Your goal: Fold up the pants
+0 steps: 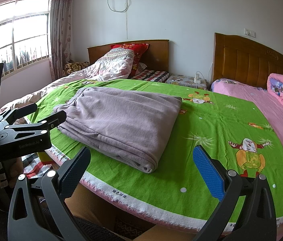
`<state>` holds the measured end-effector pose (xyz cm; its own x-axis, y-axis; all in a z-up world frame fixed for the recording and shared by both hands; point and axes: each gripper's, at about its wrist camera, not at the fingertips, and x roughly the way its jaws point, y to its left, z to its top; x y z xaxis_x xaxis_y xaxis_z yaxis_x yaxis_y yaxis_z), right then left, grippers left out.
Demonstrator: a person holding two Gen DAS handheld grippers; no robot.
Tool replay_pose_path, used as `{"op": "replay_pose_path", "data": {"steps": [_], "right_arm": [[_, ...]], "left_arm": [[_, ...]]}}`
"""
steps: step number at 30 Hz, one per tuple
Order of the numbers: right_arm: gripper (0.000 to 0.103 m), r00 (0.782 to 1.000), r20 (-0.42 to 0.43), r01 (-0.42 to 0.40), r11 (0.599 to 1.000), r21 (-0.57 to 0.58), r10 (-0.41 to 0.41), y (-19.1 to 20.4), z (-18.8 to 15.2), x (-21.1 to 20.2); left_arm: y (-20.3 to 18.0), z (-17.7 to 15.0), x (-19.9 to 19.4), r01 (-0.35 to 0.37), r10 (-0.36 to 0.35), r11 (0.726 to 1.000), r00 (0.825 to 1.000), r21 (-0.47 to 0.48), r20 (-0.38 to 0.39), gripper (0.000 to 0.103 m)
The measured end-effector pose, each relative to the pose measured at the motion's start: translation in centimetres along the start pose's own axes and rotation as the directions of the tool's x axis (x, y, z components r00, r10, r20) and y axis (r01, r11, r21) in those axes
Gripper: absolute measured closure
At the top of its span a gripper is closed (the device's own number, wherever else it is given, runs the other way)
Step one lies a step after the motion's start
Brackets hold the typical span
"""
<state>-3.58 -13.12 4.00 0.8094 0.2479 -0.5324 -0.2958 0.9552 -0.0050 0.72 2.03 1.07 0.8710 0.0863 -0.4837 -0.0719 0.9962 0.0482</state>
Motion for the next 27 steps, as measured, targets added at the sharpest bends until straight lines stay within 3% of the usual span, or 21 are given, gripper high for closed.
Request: {"op": "replay_pose_path", "data": {"steps": [11, 27], "right_arm": [[0.005, 1.000, -0.001, 0.000, 1.000, 0.000, 0.000, 0.0, 0.0, -0.1], [0.005, 1.000, -0.005, -0.002, 1.000, 0.001, 0.003, 0.1, -0.4, -0.1]], "left_arm": [[-0.4, 0.1, 0.2, -0.017, 0.017, 0.999, 1.000, 0.039, 0.006, 0.002], [0.5, -0.3, 1.1, 0.038, -0.038, 0.999, 0.999, -0.006, -0.024, 0.002]]}}
